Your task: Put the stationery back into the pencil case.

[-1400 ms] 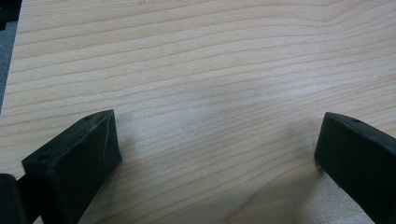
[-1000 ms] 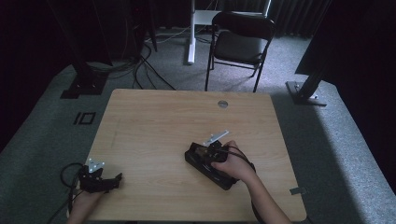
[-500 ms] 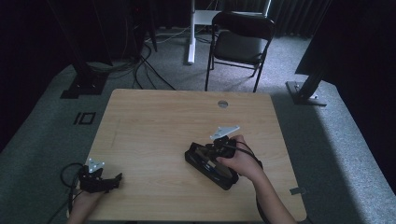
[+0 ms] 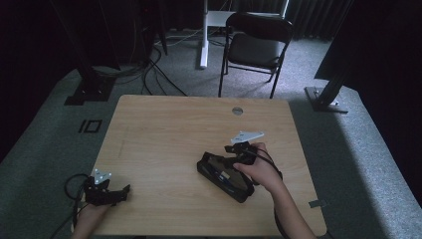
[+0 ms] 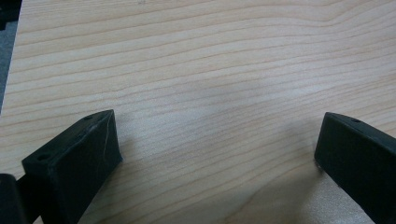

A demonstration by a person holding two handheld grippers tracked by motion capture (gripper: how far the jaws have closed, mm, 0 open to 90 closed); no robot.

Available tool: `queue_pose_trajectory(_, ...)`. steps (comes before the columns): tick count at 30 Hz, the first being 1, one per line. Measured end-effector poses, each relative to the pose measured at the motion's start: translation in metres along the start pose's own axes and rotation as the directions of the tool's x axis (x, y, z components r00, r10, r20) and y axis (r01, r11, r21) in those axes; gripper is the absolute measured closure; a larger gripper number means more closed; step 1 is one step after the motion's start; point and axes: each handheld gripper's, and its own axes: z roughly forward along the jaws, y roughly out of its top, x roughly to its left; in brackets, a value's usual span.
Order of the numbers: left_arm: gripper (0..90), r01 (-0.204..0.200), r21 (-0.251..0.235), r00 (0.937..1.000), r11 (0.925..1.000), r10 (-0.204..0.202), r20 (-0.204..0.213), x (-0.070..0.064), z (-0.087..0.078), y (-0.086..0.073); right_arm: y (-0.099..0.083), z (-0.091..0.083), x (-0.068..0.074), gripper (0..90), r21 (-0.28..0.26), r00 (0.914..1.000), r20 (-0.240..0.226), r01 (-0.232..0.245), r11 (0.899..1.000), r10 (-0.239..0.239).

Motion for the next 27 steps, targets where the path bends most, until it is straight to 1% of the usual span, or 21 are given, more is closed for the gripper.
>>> queue_pose_trajectory(2,0.3,0.0,0.0,1.0,1.0,0.0,0.0,0.0,0.0,0.0,-0.001,0.0,-0.003,40.0,-0.008,0.9998,0.019,-0.002,1.0,0.002)
queue_pose_trajectory(5,0.3,0.0,0.0,1.0,1.0,0.0,0.0,0.0,0.0,0.0,-0.002,0.0,-0.006,35.8,-0.028,0.9995,0.023,-0.02,0.999,0.021)
queue_pose_trajectory(8,0.3,0.001,0.0,1.0,1.0,-0.001,0.0,0.0,0.0,0.0,-0.003,-0.001,-0.01,35.7,-0.046,0.9985,0.042,-0.033,0.998,0.035)
queue_pose_trajectory(11,0.3,0.001,0.0,1.0,1.0,-0.001,0.0,0.0,0.0,0.0,-0.005,-0.003,-0.015,33.5,-0.058,0.9969,0.06,-0.047,0.997,0.051)
queue_pose_trajectory(13,0.3,0.001,0.0,1.0,1.0,-0.001,0.0,0.0,0.0,0.0,-0.007,-0.004,-0.021,32.3,-0.068,0.9942,0.082,-0.064,0.996,0.07)
queue_pose_trajectory(18,0.3,0.001,0.0,1.0,1.0,-0.001,0.0,0.0,0.0,0.0,-0.013,-0.008,-0.033,29.5,-0.088,0.989,0.114,-0.084,0.993,0.094)
queue_pose_trajectory(20,0.3,0.001,0.0,1.0,1.0,-0.001,0.0,0.0,0.0,0.0,-0.017,-0.009,-0.038,28.7,-0.091,0.986,0.125,-0.1,0.991,0.111)
queue_pose_trajectory(23,0.3,0.001,0.0,1.0,1.0,-0.001,0.0,0.0,0.0,0.0,-0.022,-0.01,-0.046,27.5,-0.092,0.9814,0.148,-0.11,0.99,0.123)
queue_pose_trajectory(27,0.3,0.001,0.0,1.0,1.0,-0.001,0.0,0.0,0.0,0.0,-0.03,-0.01,-0.053,26.4,-0.091,0.9761,0.167,-0.125,0.988,0.139)
